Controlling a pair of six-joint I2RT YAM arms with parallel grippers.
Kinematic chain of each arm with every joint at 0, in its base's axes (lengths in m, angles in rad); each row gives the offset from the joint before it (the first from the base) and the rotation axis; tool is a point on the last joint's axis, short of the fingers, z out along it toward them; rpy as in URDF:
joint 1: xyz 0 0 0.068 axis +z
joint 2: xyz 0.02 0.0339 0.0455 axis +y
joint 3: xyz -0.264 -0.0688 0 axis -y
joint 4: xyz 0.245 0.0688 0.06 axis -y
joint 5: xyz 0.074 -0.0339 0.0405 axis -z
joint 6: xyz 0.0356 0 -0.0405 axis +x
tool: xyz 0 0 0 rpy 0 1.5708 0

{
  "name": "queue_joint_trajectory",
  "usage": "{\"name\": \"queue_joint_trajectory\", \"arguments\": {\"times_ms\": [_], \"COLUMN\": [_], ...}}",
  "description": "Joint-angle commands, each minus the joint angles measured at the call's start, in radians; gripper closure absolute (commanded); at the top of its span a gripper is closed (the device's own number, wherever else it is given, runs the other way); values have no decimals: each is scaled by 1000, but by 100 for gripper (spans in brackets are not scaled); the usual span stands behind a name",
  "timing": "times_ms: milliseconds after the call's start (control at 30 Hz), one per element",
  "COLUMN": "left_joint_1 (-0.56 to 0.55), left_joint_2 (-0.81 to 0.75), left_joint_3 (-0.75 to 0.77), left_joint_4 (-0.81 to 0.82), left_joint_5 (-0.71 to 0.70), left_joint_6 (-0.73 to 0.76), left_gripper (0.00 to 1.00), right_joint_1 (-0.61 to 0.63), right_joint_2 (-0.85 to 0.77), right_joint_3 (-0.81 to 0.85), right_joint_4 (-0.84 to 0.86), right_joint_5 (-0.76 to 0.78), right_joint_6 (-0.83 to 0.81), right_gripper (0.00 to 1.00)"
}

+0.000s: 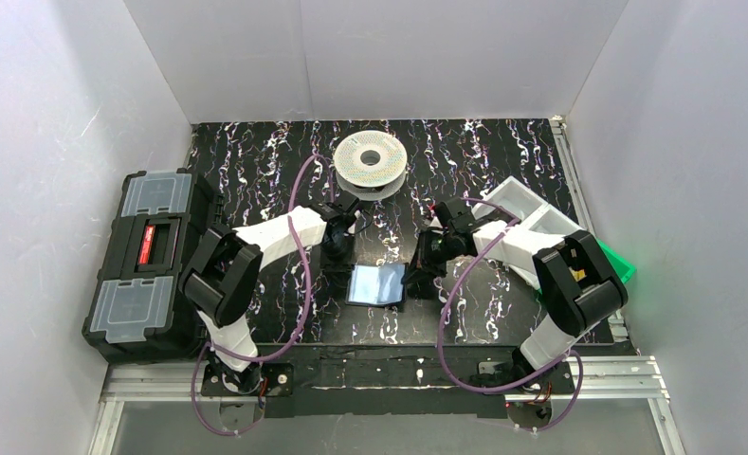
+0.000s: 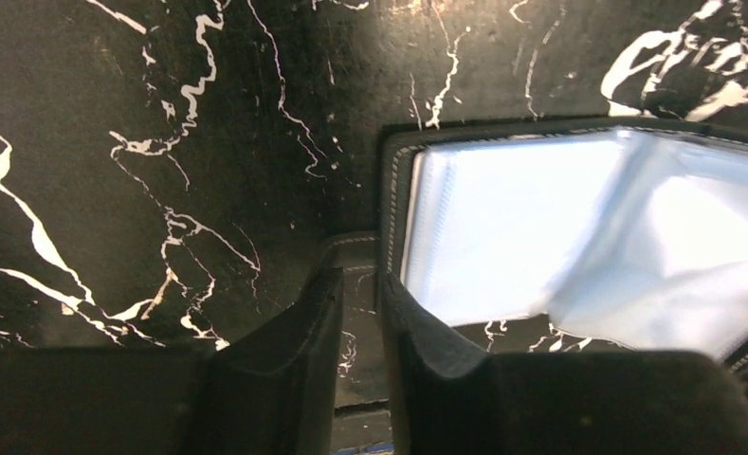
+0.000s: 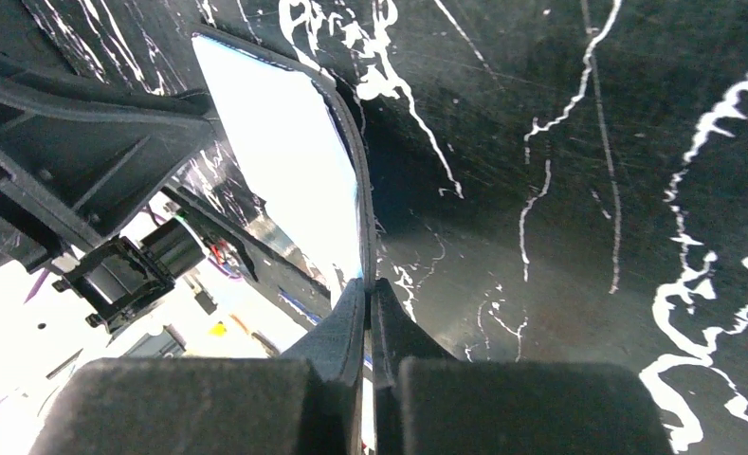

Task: Take the credit cards out of the card holder
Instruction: Close the card holder at the center of the board.

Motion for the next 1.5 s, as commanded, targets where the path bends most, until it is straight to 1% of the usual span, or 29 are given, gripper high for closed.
{"name": "queue_joint_trajectory", "arguments": {"times_ms": [0,167,367,433,600,833,933,1000,1033,1067,1100,1133,1267,1367,1467], "left_joint_1": [3,2,0,-4,-10,-16,-16,-16,-16,-16,-16,-16,-16,-16,-16], "left_joint_2": [44,80,84,84,77,62,55,44,34,22,8,-3,-60,-112,-146], "left_joint_3": [-18,-23,-37,-39,-54,-82,-94,-103,-108,-108,-100,-94,-58,-5,29], "left_joint_4": [16,73,125,129,157,222,255,267,264,255,231,203,115,58,19], "left_joint_5": [-31,18,87,97,142,215,253,274,273,268,258,245,206,209,206], "left_joint_6": [-7,-26,-51,-56,-68,-82,-86,-89,-90,-89,-89,-88,-64,-34,-22], "left_gripper": [83,89,90,90,92,93,94,94,94,95,99,98,92,87,85], "right_joint_1": [-20,-22,-21,-21,-19,9,22,31,34,36,38,38,43,46,50], "right_joint_2": [-39,-51,-52,-51,-42,-14,10,51,70,87,113,135,198,235,260], "right_joint_3": [32,54,84,97,115,135,141,146,148,150,151,153,165,168,167], "right_joint_4": [-61,-89,-76,-72,-52,-11,11,47,64,79,102,114,164,173,175], "right_joint_5": [-1,1,-34,-40,-58,-80,-86,-100,-106,-111,-114,-119,-137,-134,-125], "right_joint_6": [-57,-73,-47,-39,-19,27,46,71,82,93,108,117,148,148,150], "right_gripper": [99,99,98,93,87,75,73,69,65,64,62,61,51,51,51]}}
